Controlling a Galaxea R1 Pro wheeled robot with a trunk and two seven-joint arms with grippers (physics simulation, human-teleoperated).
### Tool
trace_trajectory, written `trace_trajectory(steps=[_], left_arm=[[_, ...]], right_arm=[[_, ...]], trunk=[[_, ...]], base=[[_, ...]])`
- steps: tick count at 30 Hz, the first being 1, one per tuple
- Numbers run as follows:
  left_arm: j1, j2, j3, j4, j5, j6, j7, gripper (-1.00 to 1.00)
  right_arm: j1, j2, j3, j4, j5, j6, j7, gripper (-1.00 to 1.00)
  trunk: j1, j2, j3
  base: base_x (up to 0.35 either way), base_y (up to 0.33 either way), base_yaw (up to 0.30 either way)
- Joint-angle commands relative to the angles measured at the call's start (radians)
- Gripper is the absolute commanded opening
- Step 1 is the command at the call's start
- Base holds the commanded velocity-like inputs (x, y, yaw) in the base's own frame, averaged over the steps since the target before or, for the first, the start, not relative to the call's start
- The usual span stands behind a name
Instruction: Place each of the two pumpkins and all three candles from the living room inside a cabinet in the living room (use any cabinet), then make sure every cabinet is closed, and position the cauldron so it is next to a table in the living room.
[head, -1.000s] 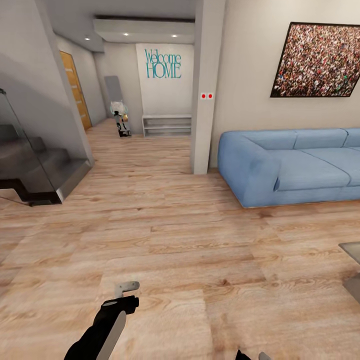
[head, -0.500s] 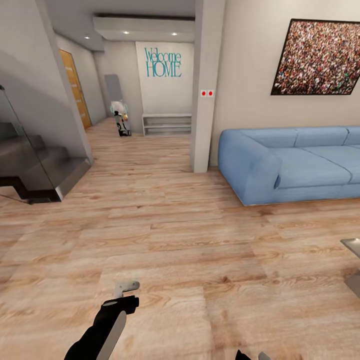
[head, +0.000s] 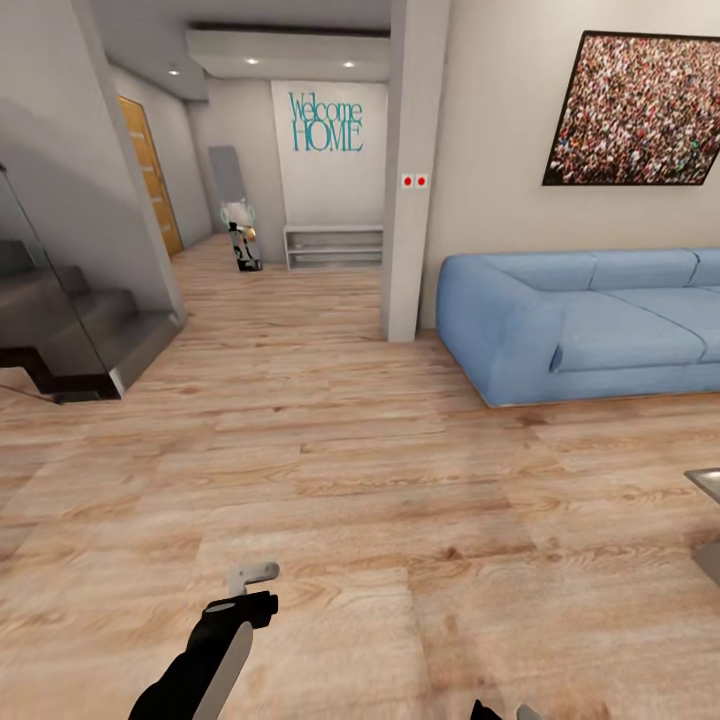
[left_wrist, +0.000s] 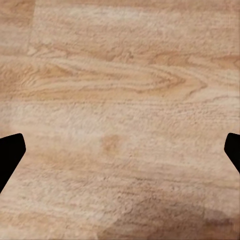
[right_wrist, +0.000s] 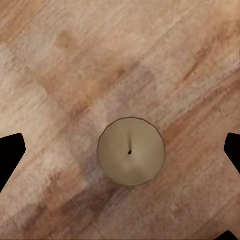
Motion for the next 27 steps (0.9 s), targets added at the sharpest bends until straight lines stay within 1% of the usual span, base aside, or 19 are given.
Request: trace_trajectory(steps=[1,20,21,24,25,27], left_arm=[[-0.001,0.0,-0.002,-0.001,0.01,0.002,0.01,1.0],[-0.001,0.001,-0.002,-0.001,0.01,0.002,0.01,1.0],[-0.001,0.001,-0.002,-0.001,0.01,0.002,0.01,1.0],[-0.001,0.002,-0.002,-0.001,0.01,0.002,0.01,1.0],[-0.001,0.002,-0.002,-0.001,0.01,0.002,0.01,1.0],[-0.001,0.002,-0.002,-0.001,0.009,0.003,0.01,1.0]], right_arm=[[-0.001,0.0,0.009,-0.001,-0.007,-0.004,-0.006,1.0],[-0.001,-0.001,0.008,-0.001,-0.007,0.001,-0.005,1.0],[-0.002,-0.001,0.009,-0.001,-0.007,0.015,-0.006,1.0],[-0.025,-0.008,0.009,-0.021,-0.008,0.136,-0.012,1.0],[-0.058,-0.009,0.01,-0.043,-0.008,0.2,-0.024,1.0],[-0.108,-0.011,0.01,-0.059,-0.008,0.275,-0.063,1.0]], trunk=[[0.004,-0.008,-0.004],[0.077,-0.141,-0.064],[0.08,-0.148,-0.067],[0.092,-0.169,-0.076],[0.096,-0.176,-0.079],[0.103,-0.19,-0.086]], base=[[0.0,0.0,0.0],[0.0,0.0,0.0],[0.0,0.0,0.0],[0.0,0.0,0.0],[0.0,0.0,0.0],[0.0,0.0,0.0]])
